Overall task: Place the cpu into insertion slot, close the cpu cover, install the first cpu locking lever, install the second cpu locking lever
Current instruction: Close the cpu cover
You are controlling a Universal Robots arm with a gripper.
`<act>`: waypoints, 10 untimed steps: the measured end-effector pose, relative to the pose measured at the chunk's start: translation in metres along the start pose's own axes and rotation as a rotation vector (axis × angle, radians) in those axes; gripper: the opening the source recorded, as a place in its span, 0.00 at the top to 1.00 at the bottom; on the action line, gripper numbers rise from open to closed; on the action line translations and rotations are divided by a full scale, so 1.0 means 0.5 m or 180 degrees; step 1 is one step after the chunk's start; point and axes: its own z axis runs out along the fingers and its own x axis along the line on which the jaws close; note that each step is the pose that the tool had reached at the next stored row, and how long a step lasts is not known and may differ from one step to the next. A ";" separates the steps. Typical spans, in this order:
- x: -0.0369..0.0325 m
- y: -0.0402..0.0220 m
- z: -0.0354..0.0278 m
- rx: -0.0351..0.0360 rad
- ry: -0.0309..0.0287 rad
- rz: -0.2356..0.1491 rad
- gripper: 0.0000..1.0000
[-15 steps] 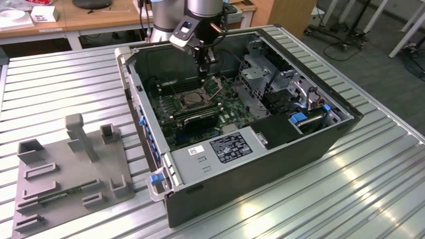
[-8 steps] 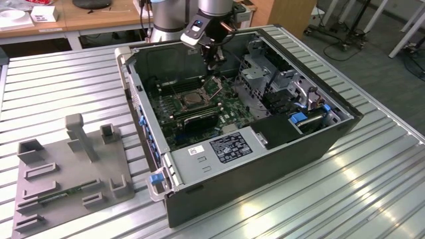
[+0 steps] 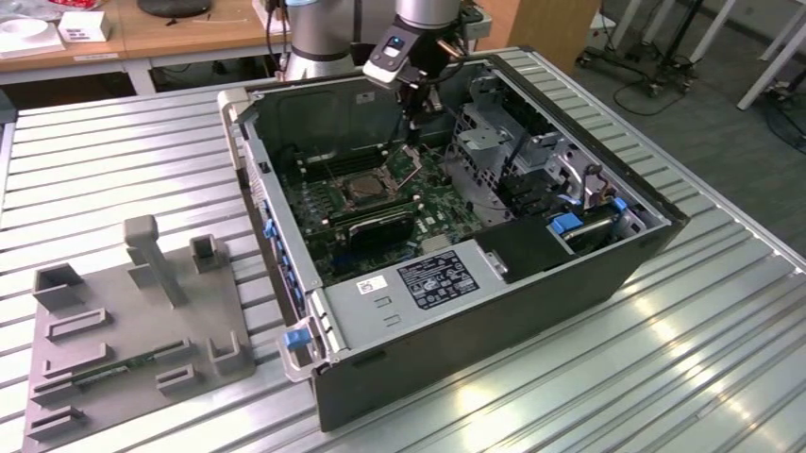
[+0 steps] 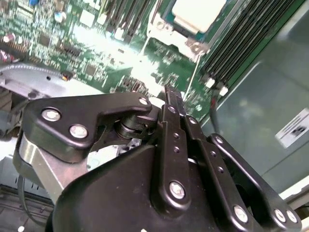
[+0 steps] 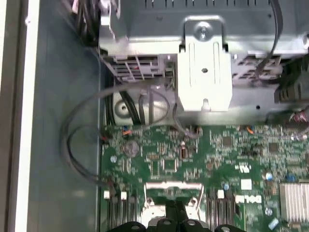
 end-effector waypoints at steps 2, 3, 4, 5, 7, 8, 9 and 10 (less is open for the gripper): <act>0.000 0.012 0.000 0.0000 0.0000 0.0000 0.89; 0.000 0.018 0.001 0.0000 0.0000 0.0000 0.89; 0.001 0.024 0.001 0.0000 0.0000 0.0000 0.89; 0.001 0.029 0.001 0.0000 0.0000 0.0000 0.89; 0.001 0.037 0.002 0.0000 0.0000 0.0000 0.89; 0.001 0.042 0.002 0.0000 0.0000 0.0000 0.89; 0.001 0.046 0.002 0.0000 0.0000 0.0000 0.89; 0.001 0.050 0.002 0.0000 0.0000 0.0000 0.89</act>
